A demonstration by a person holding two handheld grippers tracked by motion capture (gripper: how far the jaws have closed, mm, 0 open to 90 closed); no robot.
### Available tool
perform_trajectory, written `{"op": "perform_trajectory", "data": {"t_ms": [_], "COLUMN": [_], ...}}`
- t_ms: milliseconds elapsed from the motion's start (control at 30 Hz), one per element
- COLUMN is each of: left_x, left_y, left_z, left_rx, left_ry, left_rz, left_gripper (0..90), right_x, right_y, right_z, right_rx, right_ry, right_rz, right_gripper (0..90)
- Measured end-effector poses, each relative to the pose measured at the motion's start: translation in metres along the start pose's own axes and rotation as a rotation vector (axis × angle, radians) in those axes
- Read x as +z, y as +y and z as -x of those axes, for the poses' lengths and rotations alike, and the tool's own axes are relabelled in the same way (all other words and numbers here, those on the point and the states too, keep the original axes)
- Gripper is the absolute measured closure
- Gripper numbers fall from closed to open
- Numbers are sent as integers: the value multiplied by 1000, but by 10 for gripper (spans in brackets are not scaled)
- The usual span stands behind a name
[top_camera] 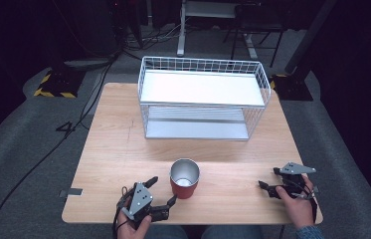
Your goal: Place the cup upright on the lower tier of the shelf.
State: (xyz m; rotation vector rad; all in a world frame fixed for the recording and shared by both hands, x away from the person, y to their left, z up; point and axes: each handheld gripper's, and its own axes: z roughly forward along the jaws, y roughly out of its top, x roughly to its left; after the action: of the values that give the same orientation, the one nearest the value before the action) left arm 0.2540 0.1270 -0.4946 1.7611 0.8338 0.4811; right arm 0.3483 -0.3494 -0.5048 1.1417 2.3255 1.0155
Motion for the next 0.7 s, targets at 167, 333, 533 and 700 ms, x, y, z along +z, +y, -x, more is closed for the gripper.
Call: {"op": "perform_trajectory", "data": {"t_ms": [167, 333, 533, 700], "left_x": [9, 14, 22, 32], "left_y": [-1, -1, 2, 6], "left_z": [5, 8, 13, 17], "left_rx": [19, 15, 20, 3], "left_ry": [-2, -1, 0, 3], "left_rz": [-4, -12, -40, -86], "left_gripper": [153, 153, 152, 152], "right_x": [0, 0, 0, 0], "right_y": [0, 0, 0, 0], "right_z": [0, 0, 0, 0], "right_rx": [0, -1, 0, 0], "right_ry": [0, 0, 0, 0], "right_rz": [0, 0, 0, 0], "right_gripper": [139, 140, 139, 139]}}
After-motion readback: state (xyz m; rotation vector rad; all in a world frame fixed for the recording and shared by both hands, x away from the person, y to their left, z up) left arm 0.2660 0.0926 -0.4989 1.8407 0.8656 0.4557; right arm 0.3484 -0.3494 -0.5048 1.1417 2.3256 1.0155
